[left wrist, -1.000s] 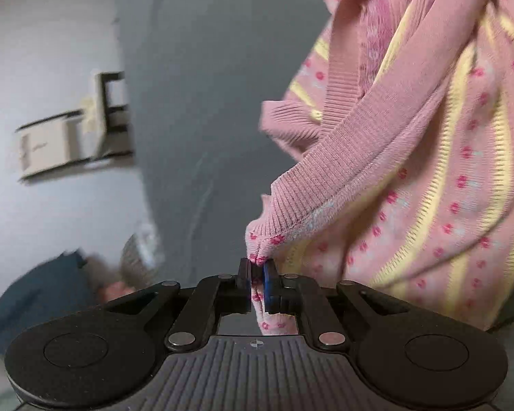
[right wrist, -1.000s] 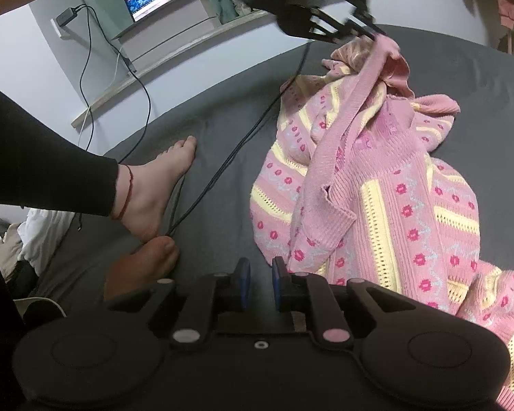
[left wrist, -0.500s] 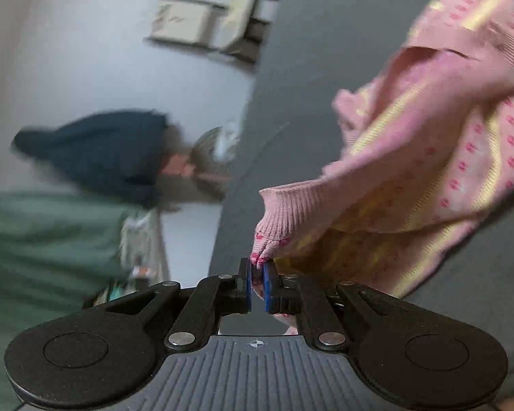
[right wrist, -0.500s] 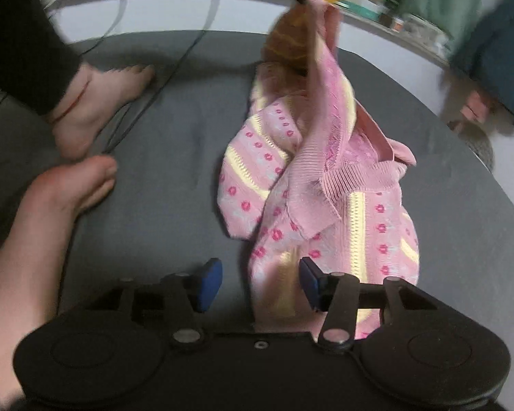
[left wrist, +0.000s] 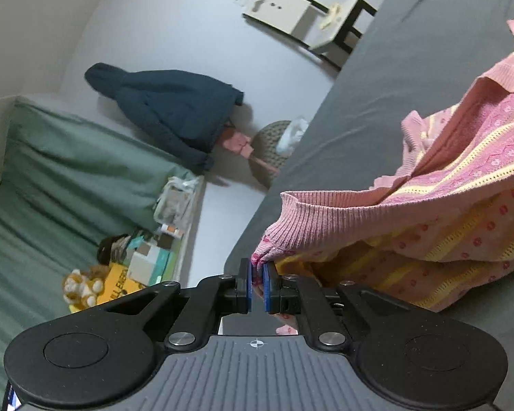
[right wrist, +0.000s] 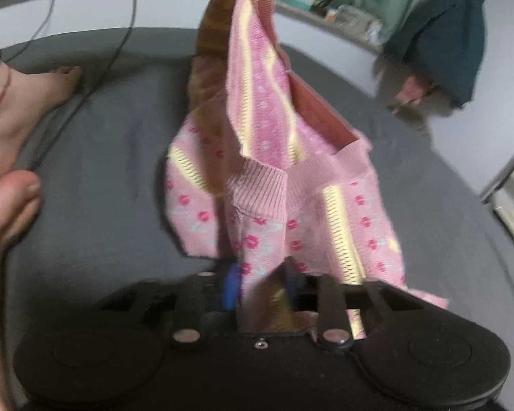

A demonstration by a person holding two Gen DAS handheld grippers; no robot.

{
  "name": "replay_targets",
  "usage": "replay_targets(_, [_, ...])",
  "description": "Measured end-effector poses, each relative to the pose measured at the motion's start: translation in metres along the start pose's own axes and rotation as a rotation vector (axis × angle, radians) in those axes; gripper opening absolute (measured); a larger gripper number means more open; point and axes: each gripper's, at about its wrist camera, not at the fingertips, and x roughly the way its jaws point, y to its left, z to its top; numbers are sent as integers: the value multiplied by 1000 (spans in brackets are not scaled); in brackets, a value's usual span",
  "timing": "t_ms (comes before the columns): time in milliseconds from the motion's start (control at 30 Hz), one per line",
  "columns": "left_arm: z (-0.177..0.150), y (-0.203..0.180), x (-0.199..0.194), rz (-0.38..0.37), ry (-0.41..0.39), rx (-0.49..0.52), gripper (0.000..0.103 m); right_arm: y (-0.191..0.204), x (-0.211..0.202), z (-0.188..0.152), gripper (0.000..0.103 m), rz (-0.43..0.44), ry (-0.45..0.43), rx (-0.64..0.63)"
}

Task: Fold clothes
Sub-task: 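Lift the cardigan with both tools and shake it out in the air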

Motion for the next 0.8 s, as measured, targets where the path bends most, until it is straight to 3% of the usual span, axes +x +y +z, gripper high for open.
replay_targets(200, [-5, 12, -1, 38, -12, -27, 6, -25, -21, 7, 7, -205, -169, 15])
replay_targets(333, [-3, 28, -6, 82, -24, -75, 6, -69, -45, 22, 7, -435, -338, 78])
replay_targets(400, [0, 36, -13, 108, -46, -102, 6, -96, -57, 30, 7, -504, -387, 137])
replay_targets(567, [25, 59, -45, 207, -176, -95, 6, -135, -94, 48, 7, -653, -516, 200])
replay_targets(700, [53, 98, -78, 334, -298, -132, 6, -161, -142, 66, 7, -730, -627, 233])
replay_targets(800, [72, 138, -106, 408, -380, -230, 6, -169, -186, 87, 7, -826, -758, 192])
